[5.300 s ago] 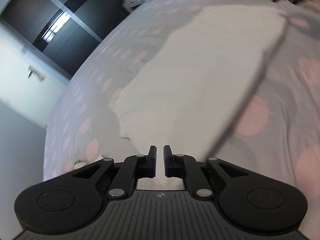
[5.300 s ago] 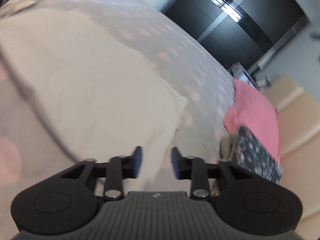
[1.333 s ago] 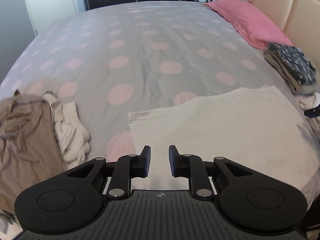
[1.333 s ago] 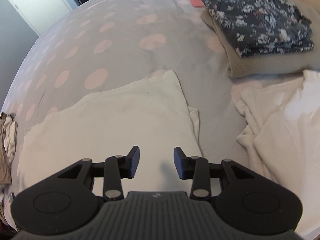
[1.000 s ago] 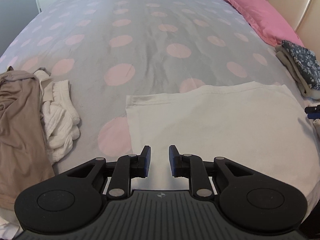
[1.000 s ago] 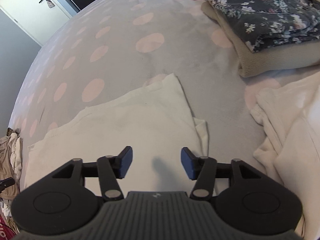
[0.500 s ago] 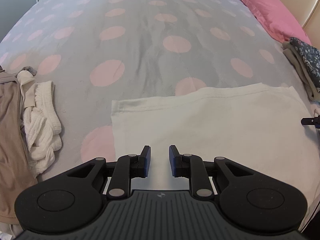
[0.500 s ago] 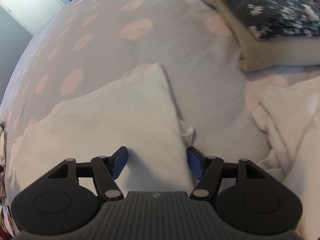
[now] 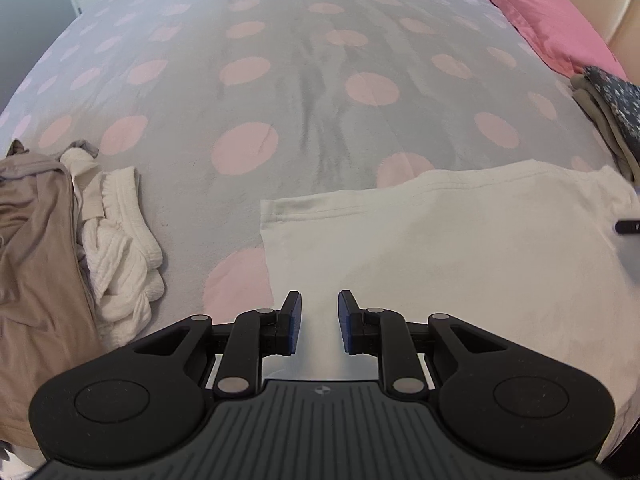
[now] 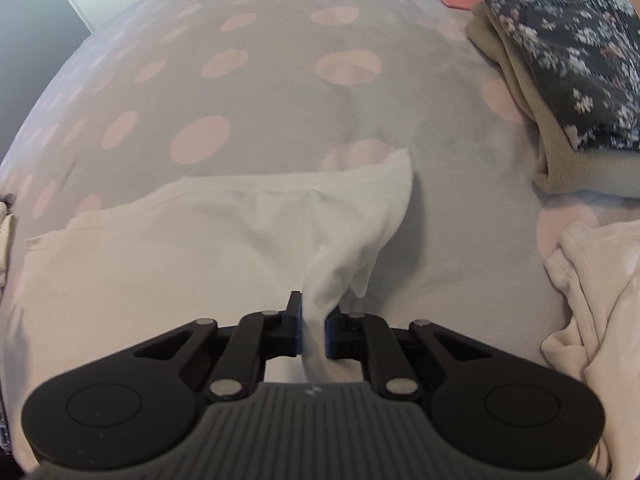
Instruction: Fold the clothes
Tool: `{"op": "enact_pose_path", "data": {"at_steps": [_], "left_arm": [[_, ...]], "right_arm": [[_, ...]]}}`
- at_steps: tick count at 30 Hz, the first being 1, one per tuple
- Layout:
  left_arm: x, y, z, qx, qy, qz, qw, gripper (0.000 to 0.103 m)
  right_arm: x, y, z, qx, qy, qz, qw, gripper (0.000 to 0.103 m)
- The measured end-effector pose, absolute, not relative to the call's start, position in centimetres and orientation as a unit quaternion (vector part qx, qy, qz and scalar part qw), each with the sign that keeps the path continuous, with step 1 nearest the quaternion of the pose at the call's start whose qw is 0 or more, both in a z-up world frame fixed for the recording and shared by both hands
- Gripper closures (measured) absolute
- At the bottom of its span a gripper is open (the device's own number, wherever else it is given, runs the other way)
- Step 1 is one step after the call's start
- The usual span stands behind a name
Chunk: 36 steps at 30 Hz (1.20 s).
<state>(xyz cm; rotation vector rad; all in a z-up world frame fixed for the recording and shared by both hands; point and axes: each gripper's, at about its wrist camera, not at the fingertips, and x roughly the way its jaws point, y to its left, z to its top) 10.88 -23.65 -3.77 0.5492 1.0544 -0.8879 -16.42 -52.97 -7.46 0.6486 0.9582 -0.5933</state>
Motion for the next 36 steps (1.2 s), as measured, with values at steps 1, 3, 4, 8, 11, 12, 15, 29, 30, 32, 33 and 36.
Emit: {"op": "enact_pose_path", "data": {"at_steps": [1,3,4,8,11,12,15,29,30,32,33,36], "left_arm": [[10.6,-23.5,-3.5,0.252,0.477,-0.409,0.736,0.085],[10.2,-23.1,-3.1,0.254,0.473,-0.417,0.734,0.085],[10.0,-22.9,-2.9,0.254,0.471,-0.421,0.732,0.085],[9.2,-22.3,-2.2,0.254,0.464,-0.443,0.724,0.085],[8.6,-21.7,-1.5,0.253,0.453,-0.463,0.719,0.085],[8.5,-21.5,-1.2,0.252,0.447,-0.472,0.717,0.085],[8.2,-21.0,-0.5,0.249,0.434,-0.494,0.711,0.085],[10.4,-18.9,-1.4,0.211,0.454,-0.482,0.719,0.087],[10.6,-18.8,-1.5,0.211,0.457,-0.478,0.720,0.087],[11.1,-18.5,-1.7,0.210,0.460,-0.472,0.722,0.087],[11.2,-18.3,-1.8,0.210,0.461,-0.470,0.722,0.087],[11.5,-18.2,-2.0,0.210,0.465,-0.467,0.722,0.087]], "right_arm": [[-16.2,-52.5,-6.6,0.305,0.444,-0.269,0.798,0.092],[-15.5,-51.5,-5.1,0.314,0.442,-0.255,0.801,0.092],[-15.1,-50.9,-4.4,0.319,0.440,-0.248,0.802,0.092],[-12.9,-47.7,-2.0,0.329,0.442,-0.214,0.807,0.092],[-11.0,-45.0,-0.9,0.331,0.450,-0.193,0.807,0.092],[-10.1,-44.1,-0.6,0.332,0.452,-0.187,0.807,0.092],[-8.2,-41.8,0.2,0.342,0.455,-0.161,0.806,0.092],[3.6,-32.6,-2.2,0.356,0.474,-0.083,0.801,0.092],[4.5,-32.2,-2.9,0.355,0.482,-0.082,0.797,0.092],[5.6,-31.6,-4.3,0.352,0.497,-0.080,0.789,0.092],[6.1,-31.3,-5.0,0.350,0.505,-0.079,0.785,0.092],[7.6,-30.6,-6.7,0.339,0.523,-0.081,0.778,0.092]]}}
